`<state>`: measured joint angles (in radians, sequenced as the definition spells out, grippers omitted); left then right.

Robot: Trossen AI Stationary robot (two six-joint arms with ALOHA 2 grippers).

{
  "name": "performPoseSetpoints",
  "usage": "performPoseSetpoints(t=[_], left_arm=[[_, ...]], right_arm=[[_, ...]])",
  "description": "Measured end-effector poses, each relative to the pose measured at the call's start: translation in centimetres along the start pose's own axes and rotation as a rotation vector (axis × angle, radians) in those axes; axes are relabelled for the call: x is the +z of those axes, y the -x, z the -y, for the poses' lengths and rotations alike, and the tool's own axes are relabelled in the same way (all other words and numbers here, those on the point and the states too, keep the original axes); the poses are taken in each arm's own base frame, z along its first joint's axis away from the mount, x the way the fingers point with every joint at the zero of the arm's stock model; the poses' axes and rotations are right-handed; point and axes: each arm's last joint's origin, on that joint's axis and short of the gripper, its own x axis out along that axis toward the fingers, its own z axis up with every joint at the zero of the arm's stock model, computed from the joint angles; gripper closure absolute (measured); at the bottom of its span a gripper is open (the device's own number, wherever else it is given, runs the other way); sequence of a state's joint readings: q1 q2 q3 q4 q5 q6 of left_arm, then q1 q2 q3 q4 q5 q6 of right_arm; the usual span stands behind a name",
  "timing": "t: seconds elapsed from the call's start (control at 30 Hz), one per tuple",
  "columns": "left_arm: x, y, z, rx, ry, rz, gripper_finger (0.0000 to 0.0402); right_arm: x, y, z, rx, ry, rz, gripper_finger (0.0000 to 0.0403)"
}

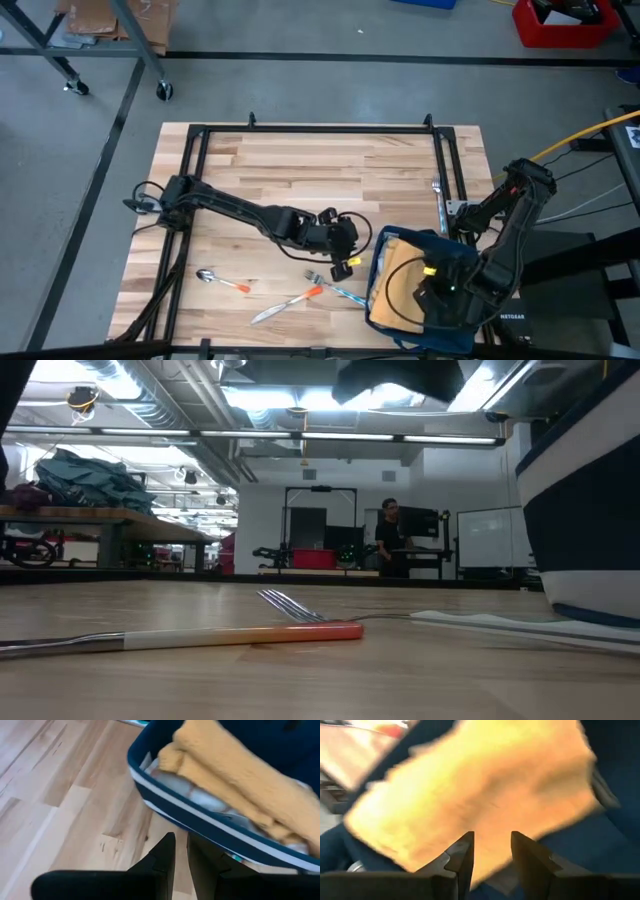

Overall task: Fold towel
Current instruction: Put the stacked towels into the laundry bin

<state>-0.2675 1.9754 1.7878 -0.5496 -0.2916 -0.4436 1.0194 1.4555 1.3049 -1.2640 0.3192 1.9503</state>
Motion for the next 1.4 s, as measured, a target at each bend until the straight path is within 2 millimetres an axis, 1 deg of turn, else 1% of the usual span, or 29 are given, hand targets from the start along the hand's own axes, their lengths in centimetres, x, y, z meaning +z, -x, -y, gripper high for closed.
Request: performPoseSetpoints(t=[0.07, 0.17, 0.37, 0.5, 0.73, 0.83, 0.97, 1.1, 1.23, 1.33, 1.4], left_arm=[[0.0, 0.7, 0.5, -0.015, -0.011, 0.008, 0.0359], [-0.1, 1.6, 1.4, -0.041, -0.023, 0.019, 0.0359], [-1.3, 2.6, 3.7, -0.087, -0.089, 0.008, 0.0359], [-1.9, 3.1, 4.7, -0.102, -0.11, 0.001, 0.0359], [-2.2, 3.2, 5.0, -0.104, -0.118, -0.005, 0.0359], [-2.2, 3.2, 5.0, -0.103, -0.114, -0.005, 0.0359], [-2.2, 3.2, 5.0, -0.103, -0.117, -0.005, 0.0359], [-2.2, 3.2, 5.0, -0.104, -0.117, -0.004, 0.0359], [-2.2, 3.2, 5.0, -0.103, -0.117, -0.005, 0.0359], [-2.2, 3.2, 5.0, -0.104, -0.117, -0.004, 0.0359], [-2.2, 3.2, 5.0, -0.104, -0.117, -0.004, 0.0359]], right_arm=[[0.3, -0.1, -0.4, 0.038, 0.029, 0.035, 0.0271], [1.0, -0.9, -0.4, 0.019, 0.019, 0.059, 0.0271], [3.0, -3.6, 0.2, -0.077, -0.033, 0.102, 0.0271], [3.8, -5.6, 0.4, -0.097, -0.012, 0.049, 0.0271], [4.7, -9.4, 0.7, -0.027, -0.011, 0.008, 0.0272], [4.9, -10.9, 1.4, -0.02, -0.02, -0.006, 0.0272], [4.8, -12.3, 2.3, -0.023, -0.026, -0.004, 0.0272], [4.6, -13.2, 3.1, -0.024, -0.025, -0.004, 0.0272], [4.5, -13.5, 3.1, -0.007, -0.029, -0.004, 0.0272], [4.6, -13.0, 2.6, 0.001, -0.021, 0.009, 0.0272], [4.8, -12.2, 1.9, 0.019, 0.0, 0.012, 0.0272]])
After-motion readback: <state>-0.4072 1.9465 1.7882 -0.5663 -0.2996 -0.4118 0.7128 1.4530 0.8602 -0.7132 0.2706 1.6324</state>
